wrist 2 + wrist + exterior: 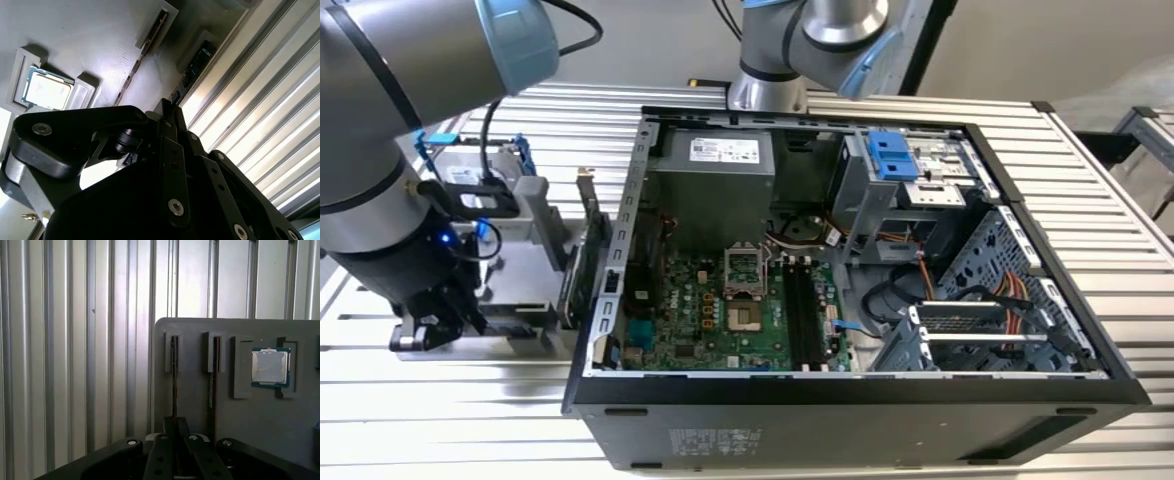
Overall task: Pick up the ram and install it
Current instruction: 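Pick up the ram and move it above insertion slot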
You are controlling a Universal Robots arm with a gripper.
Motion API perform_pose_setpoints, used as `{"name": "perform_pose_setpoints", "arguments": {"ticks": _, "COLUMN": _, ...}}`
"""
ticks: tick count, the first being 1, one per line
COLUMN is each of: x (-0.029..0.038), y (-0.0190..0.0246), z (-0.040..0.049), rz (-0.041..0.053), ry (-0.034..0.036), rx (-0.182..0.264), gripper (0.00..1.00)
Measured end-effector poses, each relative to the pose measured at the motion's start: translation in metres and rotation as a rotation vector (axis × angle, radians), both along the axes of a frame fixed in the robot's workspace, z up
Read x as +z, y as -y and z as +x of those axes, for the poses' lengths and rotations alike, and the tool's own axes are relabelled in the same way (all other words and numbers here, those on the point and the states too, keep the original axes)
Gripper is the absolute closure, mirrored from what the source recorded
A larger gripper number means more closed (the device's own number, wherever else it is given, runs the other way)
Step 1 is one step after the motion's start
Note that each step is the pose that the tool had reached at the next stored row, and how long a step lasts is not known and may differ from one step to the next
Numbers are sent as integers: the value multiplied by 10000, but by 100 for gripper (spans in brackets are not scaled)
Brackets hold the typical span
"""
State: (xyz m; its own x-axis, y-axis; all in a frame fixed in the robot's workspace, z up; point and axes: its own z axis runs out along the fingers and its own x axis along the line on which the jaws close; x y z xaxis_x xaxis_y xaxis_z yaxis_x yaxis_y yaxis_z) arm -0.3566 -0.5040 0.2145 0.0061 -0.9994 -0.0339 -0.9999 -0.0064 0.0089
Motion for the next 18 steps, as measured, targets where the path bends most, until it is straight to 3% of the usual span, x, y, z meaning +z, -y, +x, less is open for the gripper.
{"name": "perform_pose_setpoints", "arguments": {"ticks": 18, "x": 222, "y": 0, "z": 0, "rz": 0, "ry": 0, "rx": -11, "gripper": 100}}
